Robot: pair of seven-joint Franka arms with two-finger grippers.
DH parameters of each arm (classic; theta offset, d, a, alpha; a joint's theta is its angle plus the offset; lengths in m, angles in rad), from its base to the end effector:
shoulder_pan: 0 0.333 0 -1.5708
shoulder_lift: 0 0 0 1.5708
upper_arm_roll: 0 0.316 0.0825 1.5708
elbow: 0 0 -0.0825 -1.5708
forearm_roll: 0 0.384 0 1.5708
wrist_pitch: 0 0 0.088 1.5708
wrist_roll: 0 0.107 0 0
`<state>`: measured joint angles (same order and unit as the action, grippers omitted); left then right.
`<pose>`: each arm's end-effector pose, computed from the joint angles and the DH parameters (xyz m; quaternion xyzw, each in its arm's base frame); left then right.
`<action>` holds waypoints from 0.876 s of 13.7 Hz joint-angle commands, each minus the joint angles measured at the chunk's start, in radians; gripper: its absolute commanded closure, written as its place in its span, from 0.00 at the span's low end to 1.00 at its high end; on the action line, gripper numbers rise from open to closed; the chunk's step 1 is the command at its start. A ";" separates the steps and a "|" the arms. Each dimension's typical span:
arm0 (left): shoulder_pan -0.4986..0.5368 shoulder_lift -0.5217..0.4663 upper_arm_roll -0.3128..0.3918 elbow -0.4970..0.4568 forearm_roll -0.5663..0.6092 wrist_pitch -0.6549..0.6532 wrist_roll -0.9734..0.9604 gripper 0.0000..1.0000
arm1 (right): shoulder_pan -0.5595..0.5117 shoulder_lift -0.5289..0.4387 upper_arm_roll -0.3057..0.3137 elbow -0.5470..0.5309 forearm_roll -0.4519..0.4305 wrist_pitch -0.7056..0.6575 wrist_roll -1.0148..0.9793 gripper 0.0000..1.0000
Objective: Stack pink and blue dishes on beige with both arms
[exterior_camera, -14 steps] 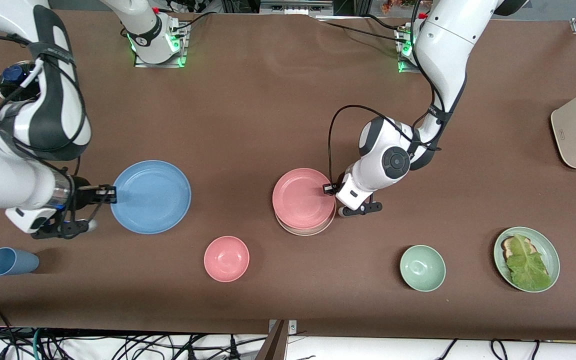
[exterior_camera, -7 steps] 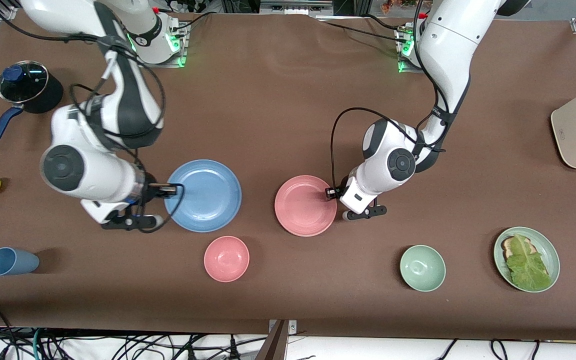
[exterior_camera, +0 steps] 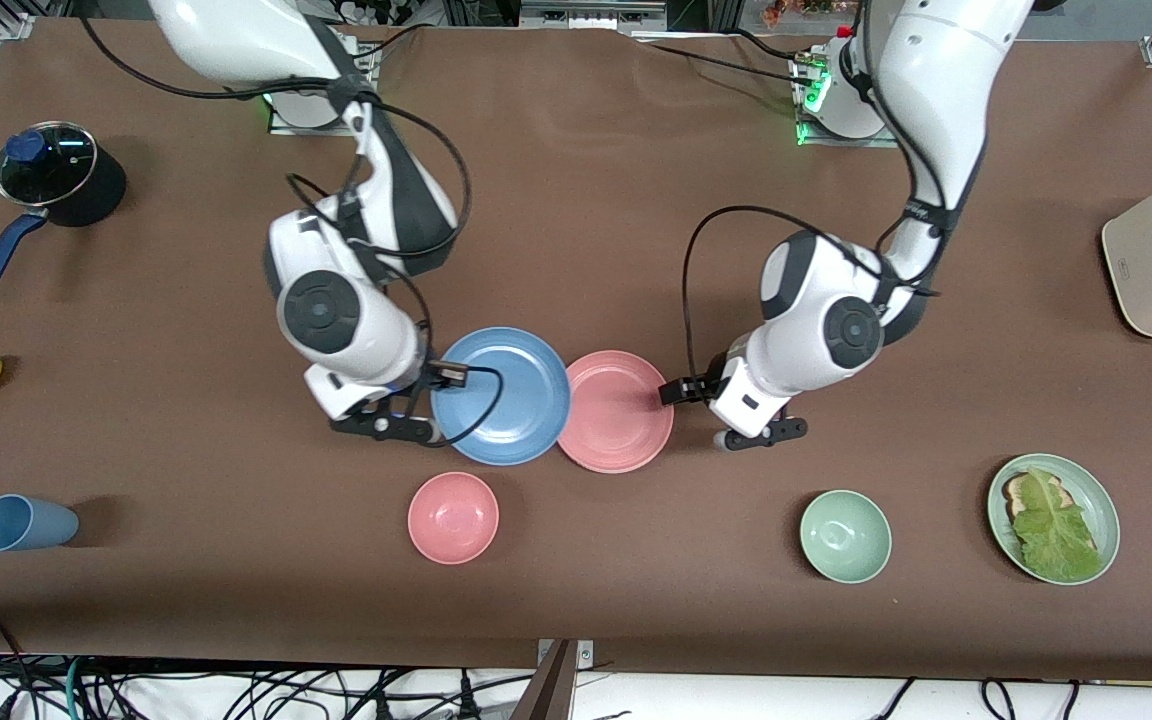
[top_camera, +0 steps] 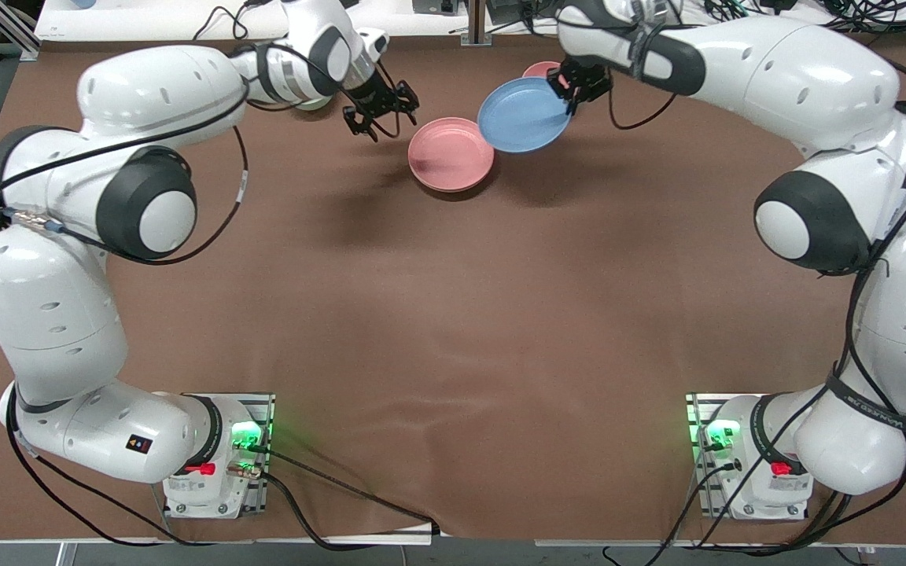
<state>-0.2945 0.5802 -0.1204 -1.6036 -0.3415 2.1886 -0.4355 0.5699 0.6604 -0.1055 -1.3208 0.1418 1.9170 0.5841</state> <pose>0.6345 -0.2806 0.2969 0.9782 0.1176 -0.0684 0.1570 0.6361 0.3485 0.3439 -0.9961 0.0758 0.0428 0.0137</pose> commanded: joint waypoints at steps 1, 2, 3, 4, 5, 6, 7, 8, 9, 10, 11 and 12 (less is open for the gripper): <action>0.047 -0.040 0.007 0.068 -0.014 -0.186 0.087 0.00 | 0.048 0.037 -0.010 0.015 -0.007 0.043 0.095 1.00; 0.057 -0.040 0.031 0.098 -0.014 -0.249 0.124 0.00 | 0.063 0.053 -0.010 0.015 -0.008 0.062 0.127 1.00; 0.057 -0.045 0.065 0.125 -0.013 -0.304 0.176 0.00 | 0.077 0.070 -0.010 0.015 -0.007 0.086 0.158 1.00; 0.057 -0.048 0.099 0.142 -0.013 -0.350 0.243 0.00 | 0.094 0.093 -0.010 0.015 -0.007 0.124 0.198 1.00; 0.058 -0.049 0.132 0.148 -0.013 -0.380 0.311 0.00 | 0.111 0.114 -0.010 0.017 -0.007 0.169 0.242 1.00; 0.058 -0.057 0.172 0.155 -0.013 -0.406 0.384 0.00 | 0.129 0.137 -0.010 0.021 -0.007 0.212 0.282 1.00; 0.058 -0.057 0.206 0.159 -0.011 -0.432 0.449 0.00 | 0.142 0.151 -0.010 0.025 -0.007 0.239 0.316 1.00; 0.060 -0.068 0.244 0.163 0.015 -0.452 0.513 0.00 | 0.145 0.162 -0.011 0.025 -0.005 0.264 0.335 1.00; 0.067 -0.072 0.267 0.174 0.056 -0.464 0.571 0.00 | 0.151 0.168 -0.010 0.025 -0.005 0.278 0.339 1.00; 0.080 -0.083 0.274 0.175 0.088 -0.475 0.630 0.00 | 0.154 0.176 -0.010 0.026 -0.005 0.287 0.341 1.00; 0.096 -0.086 0.278 0.177 0.105 -0.480 0.674 0.00 | 0.154 0.179 -0.010 0.026 -0.004 0.299 0.356 1.00; 0.110 -0.092 0.286 0.177 0.113 -0.484 0.710 0.00 | 0.156 0.185 -0.010 0.028 -0.002 0.319 0.377 1.00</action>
<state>-0.2010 0.5083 0.1588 -1.4361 -0.2636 1.7351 0.1949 0.7207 0.8296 -0.1065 -1.3206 0.1414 2.2160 0.9202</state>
